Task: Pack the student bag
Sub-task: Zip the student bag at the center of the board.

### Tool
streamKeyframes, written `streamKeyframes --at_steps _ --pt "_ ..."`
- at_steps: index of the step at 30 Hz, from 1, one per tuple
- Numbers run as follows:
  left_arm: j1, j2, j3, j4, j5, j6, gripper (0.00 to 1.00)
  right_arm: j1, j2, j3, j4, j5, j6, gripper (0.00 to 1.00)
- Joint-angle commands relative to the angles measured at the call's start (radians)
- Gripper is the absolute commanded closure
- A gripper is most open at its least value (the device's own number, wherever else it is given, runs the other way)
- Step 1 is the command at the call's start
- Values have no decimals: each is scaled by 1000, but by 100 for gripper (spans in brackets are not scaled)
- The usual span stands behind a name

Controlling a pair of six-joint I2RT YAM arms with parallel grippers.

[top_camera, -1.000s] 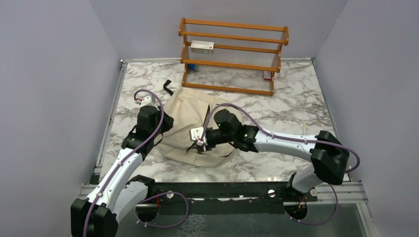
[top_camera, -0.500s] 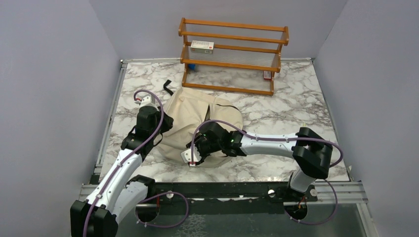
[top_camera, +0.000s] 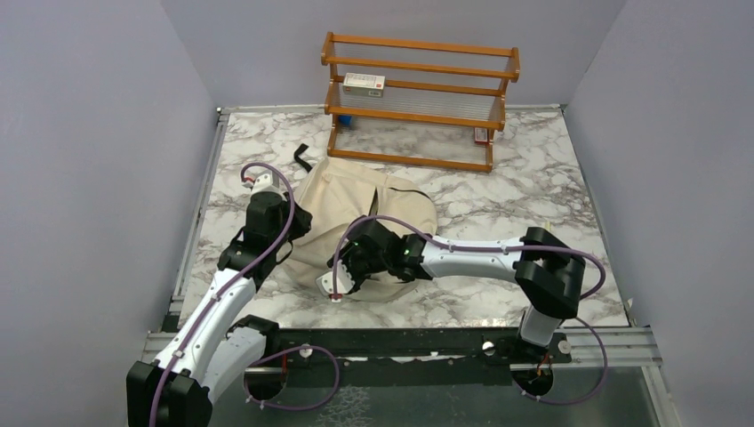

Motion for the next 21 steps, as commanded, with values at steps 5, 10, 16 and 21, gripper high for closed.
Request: streamKeyframes --at_steps 5,10,16,21 --pt "8 -20 -13 7 19 7 78 17 39 50 -88 51 -69 57" --pt "8 -17 -9 7 20 10 78 20 66 69 -95 88 -90 58" --pt "8 -12 -4 8 21 10 78 24 74 75 -100 95 -96 59" --pt "8 -9 -4 10 23 10 79 29 86 79 -112 98 -88 65"
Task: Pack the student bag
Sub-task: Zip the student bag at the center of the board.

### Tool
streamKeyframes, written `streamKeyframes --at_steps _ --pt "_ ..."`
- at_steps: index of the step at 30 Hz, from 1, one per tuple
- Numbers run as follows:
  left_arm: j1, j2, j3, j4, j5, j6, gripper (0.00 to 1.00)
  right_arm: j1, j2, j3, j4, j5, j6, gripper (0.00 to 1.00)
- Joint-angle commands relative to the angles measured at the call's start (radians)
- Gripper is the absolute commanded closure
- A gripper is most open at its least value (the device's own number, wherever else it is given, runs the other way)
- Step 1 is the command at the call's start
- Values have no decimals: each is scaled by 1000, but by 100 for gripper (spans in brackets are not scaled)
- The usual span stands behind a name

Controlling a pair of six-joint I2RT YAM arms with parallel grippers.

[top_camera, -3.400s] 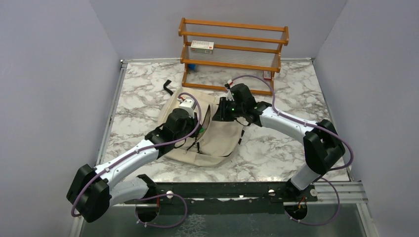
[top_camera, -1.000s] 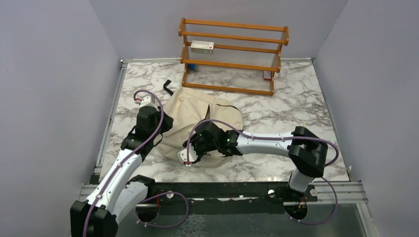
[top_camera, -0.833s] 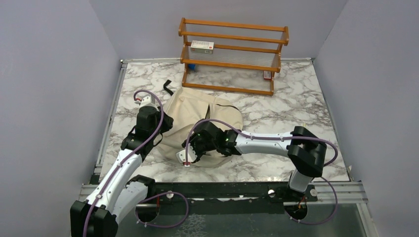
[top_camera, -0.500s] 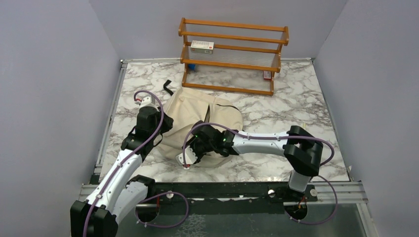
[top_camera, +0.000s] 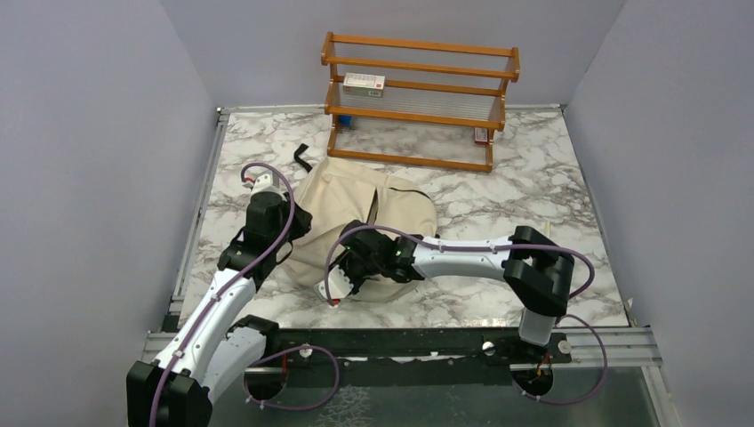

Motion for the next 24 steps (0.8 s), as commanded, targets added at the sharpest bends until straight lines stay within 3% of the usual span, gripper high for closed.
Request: streamKeyframes --at_steps 1,7,16,24 --pt "8 -9 -2 10 23 9 78 12 30 32 -26 27 1 67" --pt "8 -7 0 11 21 8 78 15 43 66 -23 63 58 73" --pt "8 -7 -8 16 23 7 78 15 9 66 2 41 152 99" --pt "8 -12 -14 16 21 5 78 13 -45 33 63 9 242 99"
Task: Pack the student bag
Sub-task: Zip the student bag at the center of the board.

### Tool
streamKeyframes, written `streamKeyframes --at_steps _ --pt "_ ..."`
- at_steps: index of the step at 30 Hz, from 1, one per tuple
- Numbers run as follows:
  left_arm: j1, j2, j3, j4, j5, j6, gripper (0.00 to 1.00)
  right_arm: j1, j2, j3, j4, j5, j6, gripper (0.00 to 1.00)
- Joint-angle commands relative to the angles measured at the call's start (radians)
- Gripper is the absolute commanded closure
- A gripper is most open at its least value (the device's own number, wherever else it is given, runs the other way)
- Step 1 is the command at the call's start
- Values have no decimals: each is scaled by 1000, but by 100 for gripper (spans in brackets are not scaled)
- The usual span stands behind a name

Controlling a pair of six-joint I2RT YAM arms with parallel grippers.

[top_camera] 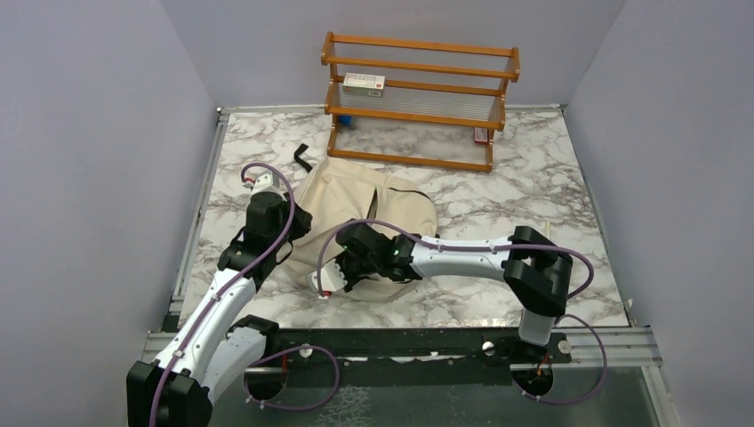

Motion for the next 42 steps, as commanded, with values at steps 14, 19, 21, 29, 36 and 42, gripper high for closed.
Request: streamKeyframes --at_steps 14,19,21,29,36,42 --pt "8 -12 -23 20 26 7 78 -51 -141 -88 262 -98 317 99" --pt "8 -23 -28 20 32 11 78 -120 -174 -166 441 -134 529 99" --pt "8 -31 -33 29 42 17 78 -146 -172 -172 471 -136 605 99" --pt "9 -60 -47 55 103 53 74 -216 -170 -191 554 -70 926 99" --pt "8 -93 -82 181 347 120 59 -264 -175 -183 544 36 1146 99" --pt "6 -115 -86 191 459 151 56 -303 -201 -177 570 15 1265 99"
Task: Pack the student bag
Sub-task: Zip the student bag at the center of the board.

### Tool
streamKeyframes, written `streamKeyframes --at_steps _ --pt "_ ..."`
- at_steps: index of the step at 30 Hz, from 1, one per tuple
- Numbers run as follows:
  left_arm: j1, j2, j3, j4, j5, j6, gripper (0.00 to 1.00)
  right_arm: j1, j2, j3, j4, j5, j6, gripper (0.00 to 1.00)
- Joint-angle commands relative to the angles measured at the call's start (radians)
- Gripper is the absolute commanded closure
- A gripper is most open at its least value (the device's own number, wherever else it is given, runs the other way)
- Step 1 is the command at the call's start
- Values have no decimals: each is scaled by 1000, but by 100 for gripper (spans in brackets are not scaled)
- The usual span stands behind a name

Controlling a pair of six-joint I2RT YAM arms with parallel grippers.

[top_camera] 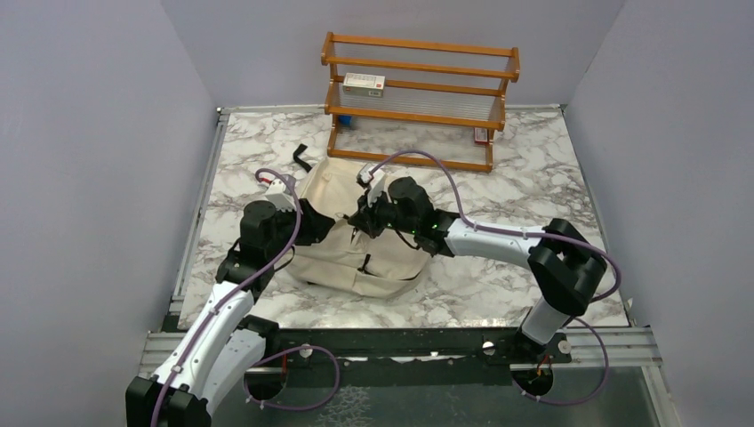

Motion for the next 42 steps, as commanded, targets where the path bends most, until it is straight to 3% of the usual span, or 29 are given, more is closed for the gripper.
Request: streamKeyframes --at_steps 1,15,22,31,42 --pt "1 -35 -3 55 151 48 55 -27 -68 13 103 33 119 99" --pt "-32 -5 55 47 268 150 47 -58 -59 127 132 -84 234 99" --pt "-68 24 71 49 244 180 43 -69 -41 166 108 -110 287 99" --pt "-167 119 131 53 37 202 37 -72 -27 164 99 -134 317 100" --pt "-331 190 185 -38 -240 222 38 -73 -31 148 100 -149 347 100"
